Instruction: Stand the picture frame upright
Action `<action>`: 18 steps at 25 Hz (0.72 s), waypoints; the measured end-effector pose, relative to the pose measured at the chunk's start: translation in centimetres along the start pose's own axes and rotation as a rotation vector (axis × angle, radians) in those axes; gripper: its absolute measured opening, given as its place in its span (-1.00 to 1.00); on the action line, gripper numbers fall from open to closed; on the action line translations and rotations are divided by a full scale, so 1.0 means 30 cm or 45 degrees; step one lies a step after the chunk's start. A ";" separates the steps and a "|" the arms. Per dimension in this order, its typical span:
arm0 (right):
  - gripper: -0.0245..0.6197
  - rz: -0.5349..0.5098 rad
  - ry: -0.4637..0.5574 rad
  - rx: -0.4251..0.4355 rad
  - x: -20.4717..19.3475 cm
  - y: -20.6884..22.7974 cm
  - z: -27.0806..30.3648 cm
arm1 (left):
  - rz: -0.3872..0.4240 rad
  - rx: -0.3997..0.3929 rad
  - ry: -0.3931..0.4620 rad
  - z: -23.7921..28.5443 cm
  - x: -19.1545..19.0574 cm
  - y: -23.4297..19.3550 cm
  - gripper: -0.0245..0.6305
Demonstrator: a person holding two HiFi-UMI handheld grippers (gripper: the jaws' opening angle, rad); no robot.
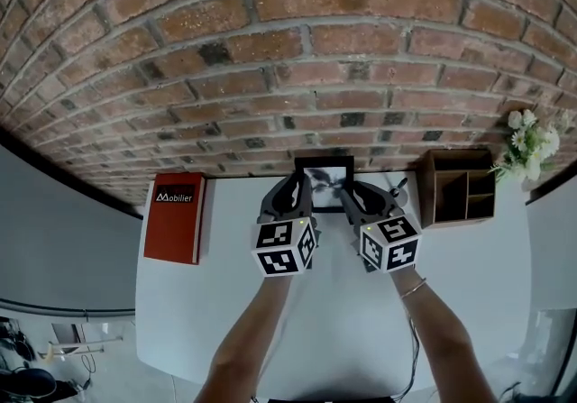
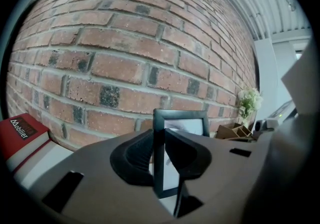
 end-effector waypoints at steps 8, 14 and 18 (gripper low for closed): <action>-0.62 0.002 -0.036 -0.012 -0.044 0.028 0.034 | -0.011 0.009 -0.033 0.035 -0.052 -0.017 -0.74; -0.62 0.010 -0.045 -0.017 -0.056 0.052 0.057 | -0.012 0.009 -0.042 0.067 -0.066 -0.023 -0.74; -0.62 0.022 -0.050 -0.026 -0.063 0.069 0.070 | -0.006 0.009 -0.046 0.090 -0.071 -0.022 -0.74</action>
Point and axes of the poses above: the fingertips, and each gripper's own axes: z forward along the fingers, y to its right, x out of its top, the point moved 6 cm from there along -z, backward along the fingers, and after that the axes turned 10 degrees about y, right-handed, at the moved point
